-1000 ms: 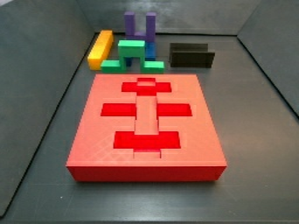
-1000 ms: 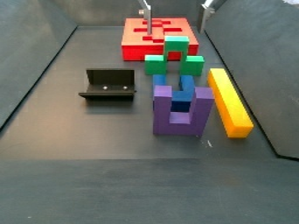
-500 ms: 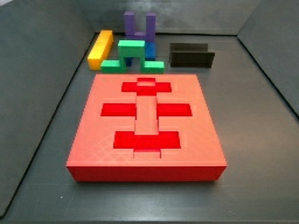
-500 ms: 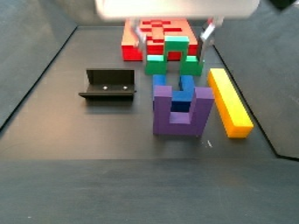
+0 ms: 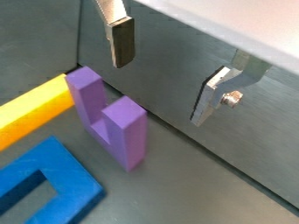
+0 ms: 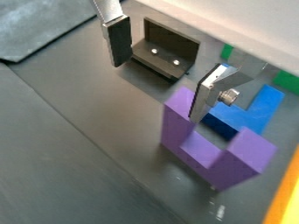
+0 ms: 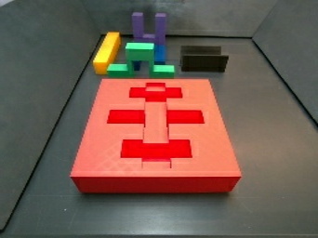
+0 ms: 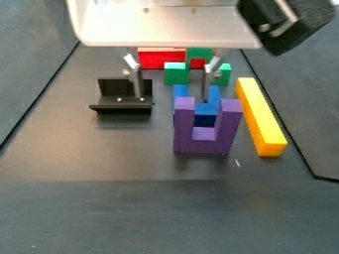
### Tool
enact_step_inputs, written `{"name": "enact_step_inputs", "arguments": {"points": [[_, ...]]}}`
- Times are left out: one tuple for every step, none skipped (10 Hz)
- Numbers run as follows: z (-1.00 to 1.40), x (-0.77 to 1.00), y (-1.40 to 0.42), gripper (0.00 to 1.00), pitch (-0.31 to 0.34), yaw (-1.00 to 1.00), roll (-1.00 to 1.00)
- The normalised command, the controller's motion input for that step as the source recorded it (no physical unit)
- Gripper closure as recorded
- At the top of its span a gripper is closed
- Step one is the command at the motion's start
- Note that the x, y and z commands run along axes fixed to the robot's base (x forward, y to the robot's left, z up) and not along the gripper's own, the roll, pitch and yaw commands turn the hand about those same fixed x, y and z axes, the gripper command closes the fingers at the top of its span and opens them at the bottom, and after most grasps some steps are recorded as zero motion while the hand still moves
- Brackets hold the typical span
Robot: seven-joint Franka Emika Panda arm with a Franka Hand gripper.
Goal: Pick up the purple object. Move up. Move to above the board. Insert the purple object.
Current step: Pick up the purple object.
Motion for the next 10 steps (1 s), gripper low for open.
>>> {"name": "enact_step_inputs", "arguments": {"points": [[0.0,0.0,0.02,0.0,-0.319,-0.02,-0.29],[-0.01,-0.09,0.0,0.0,-0.299,0.0,-0.23],[-0.04,0.0,0.0,0.0,-0.227,0.0,-0.11],[-0.12,0.13,-0.14,0.0,-0.083,0.0,0.0],[-0.17,0.19,-0.15,0.0,0.0,0.0,0.08],[-0.23,0.12,-0.16,0.0,0.0,0.0,0.08],[-0.23,0.03,-0.13,0.0,-0.054,0.0,0.0],[-0.18,0.0,-0.17,0.0,-0.089,0.0,0.0],[-0.11,-0.16,-0.2,0.0,-0.1,0.0,0.0],[-0.13,-0.1,-0.15,0.0,-0.099,0.0,0.0]]}}
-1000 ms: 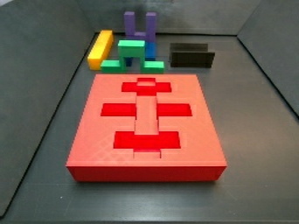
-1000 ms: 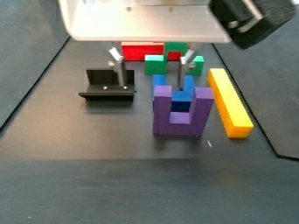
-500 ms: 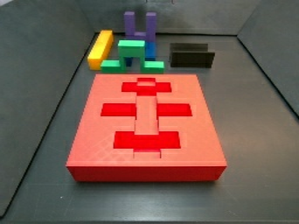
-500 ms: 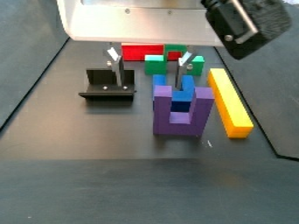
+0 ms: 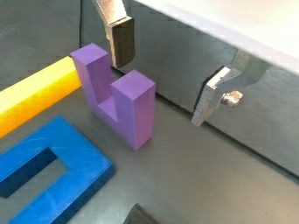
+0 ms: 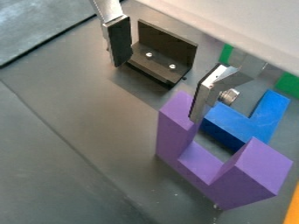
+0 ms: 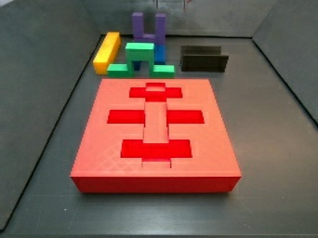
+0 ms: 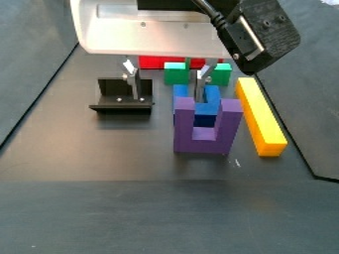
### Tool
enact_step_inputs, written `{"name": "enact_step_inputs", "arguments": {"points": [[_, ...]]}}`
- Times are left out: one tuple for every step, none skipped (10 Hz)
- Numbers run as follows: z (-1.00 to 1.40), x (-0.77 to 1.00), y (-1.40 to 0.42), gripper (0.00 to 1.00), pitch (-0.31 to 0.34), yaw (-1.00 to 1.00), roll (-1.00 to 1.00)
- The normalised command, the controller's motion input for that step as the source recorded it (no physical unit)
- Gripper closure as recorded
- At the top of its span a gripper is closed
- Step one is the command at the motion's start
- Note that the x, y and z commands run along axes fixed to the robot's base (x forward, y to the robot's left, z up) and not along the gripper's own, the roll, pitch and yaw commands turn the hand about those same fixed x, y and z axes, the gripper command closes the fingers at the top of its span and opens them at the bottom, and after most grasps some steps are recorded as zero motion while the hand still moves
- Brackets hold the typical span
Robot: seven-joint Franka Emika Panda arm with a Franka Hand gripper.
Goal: Pick up the purple object. Move up. Move to above the board. Insert the purple object.
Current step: Pick up the purple object.
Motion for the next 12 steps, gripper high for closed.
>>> {"name": "enact_step_inputs", "arguments": {"points": [[-0.19,-0.09,-0.13,0.0,-0.08,0.0,0.02],[-0.21,-0.16,-0.08,0.0,-0.08,0.0,0.02],[-0.23,-0.22,-0.07,0.0,-0.103,0.0,0.02],[-0.25,-0.22,-0.03,0.0,-0.106,0.0,0.02],[-0.26,-0.21,0.0,0.0,-0.086,0.02,0.02],[-0.25,-0.21,0.07,0.0,-0.073,0.03,0.0],[-0.23,-0.22,0.1,0.0,-0.067,0.02,0.0],[-0.19,-0.2,0.14,0.0,-0.056,0.01,0.0],[-0.11,-0.04,0.09,0.0,-0.02,0.0,0.0],[-0.09,0.0,0.09,0.0,0.0,0.0,0.0],[0.0,0.06,0.0,0.0,0.0,0.0,0.0],[-0.03,0.06,0.0,0.0,0.0,0.0,0.0]]}}
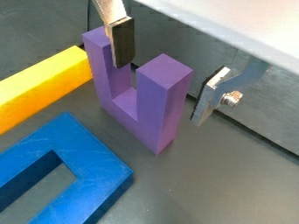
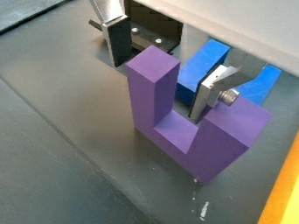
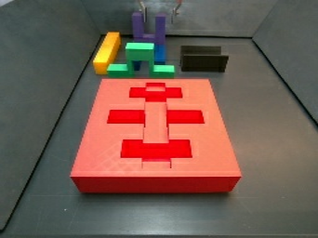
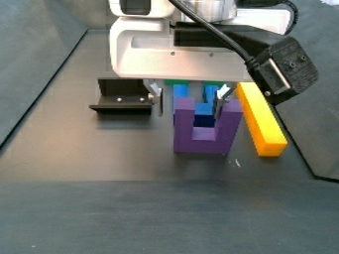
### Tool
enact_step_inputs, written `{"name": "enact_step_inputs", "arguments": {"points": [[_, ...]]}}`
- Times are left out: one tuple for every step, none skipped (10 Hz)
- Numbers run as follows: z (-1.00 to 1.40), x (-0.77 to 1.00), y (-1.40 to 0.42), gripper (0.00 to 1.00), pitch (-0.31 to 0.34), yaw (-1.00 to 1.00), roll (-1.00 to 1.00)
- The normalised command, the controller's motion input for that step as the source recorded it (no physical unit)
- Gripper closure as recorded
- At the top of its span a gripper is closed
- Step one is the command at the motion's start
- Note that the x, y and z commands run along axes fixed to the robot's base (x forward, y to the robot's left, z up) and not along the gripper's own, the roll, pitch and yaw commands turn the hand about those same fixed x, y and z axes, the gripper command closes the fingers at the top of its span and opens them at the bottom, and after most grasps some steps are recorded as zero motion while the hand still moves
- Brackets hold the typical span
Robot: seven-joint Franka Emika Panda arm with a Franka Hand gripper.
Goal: Pick up the purple object. Move up. Move to above the board. Insert the purple object.
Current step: Pick up the purple object.
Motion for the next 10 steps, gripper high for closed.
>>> {"name": "enact_step_inputs", "arguments": {"points": [[0.0,0.0,0.0,0.0,0.0,0.0,0.0],[0.0,0.0,0.0,1.0,0.0,0.0,0.0],[0.0,0.0,0.0,1.0,0.0,0.0,0.0],[0.0,0.0,0.0,1.0,0.0,0.0,0.0],[0.0,0.0,0.0,1.0,0.0,0.0,0.0],[0.0,0.0,0.0,1.0,0.0,0.0,0.0],[0.0,0.0,0.0,1.0,0.0,0.0,0.0],[0.0,0.0,0.0,1.0,0.0,0.0,0.0],[0.0,0.0,0.0,1.0,0.0,0.0,0.0],[0.0,0.0,0.0,1.0,0.0,0.0,0.0]]}}
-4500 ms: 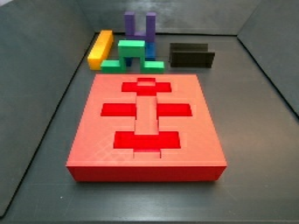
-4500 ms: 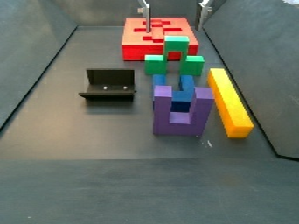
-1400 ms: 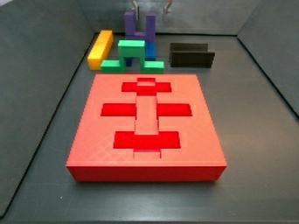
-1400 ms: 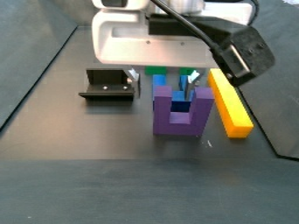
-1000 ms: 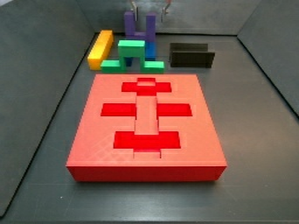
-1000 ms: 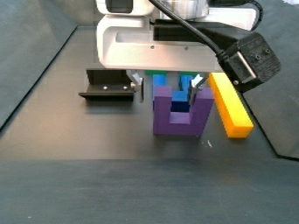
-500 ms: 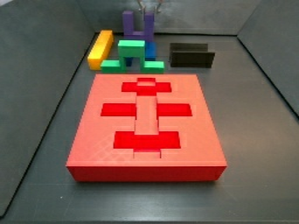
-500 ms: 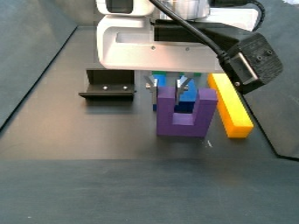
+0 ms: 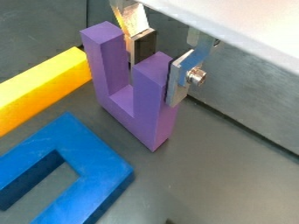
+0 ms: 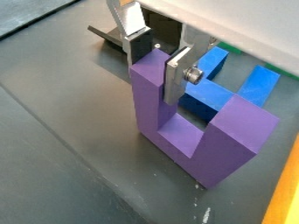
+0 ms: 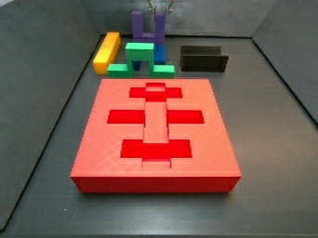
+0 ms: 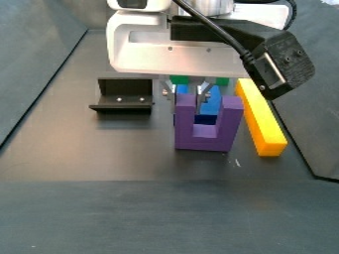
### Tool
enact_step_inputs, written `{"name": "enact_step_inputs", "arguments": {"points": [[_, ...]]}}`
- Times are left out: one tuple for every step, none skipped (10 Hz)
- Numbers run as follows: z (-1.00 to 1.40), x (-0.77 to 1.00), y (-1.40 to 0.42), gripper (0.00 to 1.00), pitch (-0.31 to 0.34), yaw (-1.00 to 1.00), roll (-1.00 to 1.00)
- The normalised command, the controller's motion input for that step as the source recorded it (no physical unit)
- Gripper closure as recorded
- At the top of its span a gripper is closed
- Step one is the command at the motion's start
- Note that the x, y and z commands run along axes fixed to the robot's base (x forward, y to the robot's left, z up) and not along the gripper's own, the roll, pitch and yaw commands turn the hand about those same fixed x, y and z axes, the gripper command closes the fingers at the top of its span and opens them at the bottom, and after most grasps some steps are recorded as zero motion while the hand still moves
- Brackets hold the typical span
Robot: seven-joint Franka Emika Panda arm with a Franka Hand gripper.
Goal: Pick up the purple object. Move up. Move to above the board. Insert the purple object.
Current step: Pick up the purple object, then move up, then move to above the board.
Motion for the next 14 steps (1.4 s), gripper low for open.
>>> {"name": "enact_step_inputs", "arguments": {"points": [[0.0,0.0,0.0,1.0,0.0,0.0,0.0],[0.0,0.0,0.0,1.0,0.0,0.0,0.0],[0.0,0.0,0.0,1.0,0.0,0.0,0.0],[0.0,0.0,0.0,1.0,0.0,0.0,0.0],[0.0,0.0,0.0,1.0,0.0,0.0,0.0],[0.0,0.0,0.0,1.0,0.0,0.0,0.0],[0.0,0.0,0.0,1.0,0.0,0.0,0.0],[0.83,0.0,0.0,1.0,0.0,0.0,0.0],[0.85,0.02,-0.04,1.0,-0.011,0.03,-0.01],[0.65,-0.04,-0.03,1.0,0.023,0.04,0.01],[0.32,-0.02,-0.03,1.0,0.027,0.03,0.05],[1.4,0.0,0.0,1.0,0.0,0.0,0.0],[1.4,-0.03,0.01,1.0,0.021,-0.01,-0.04],[1.4,-0.05,0.0,1.0,0.033,0.0,0.0]]}}
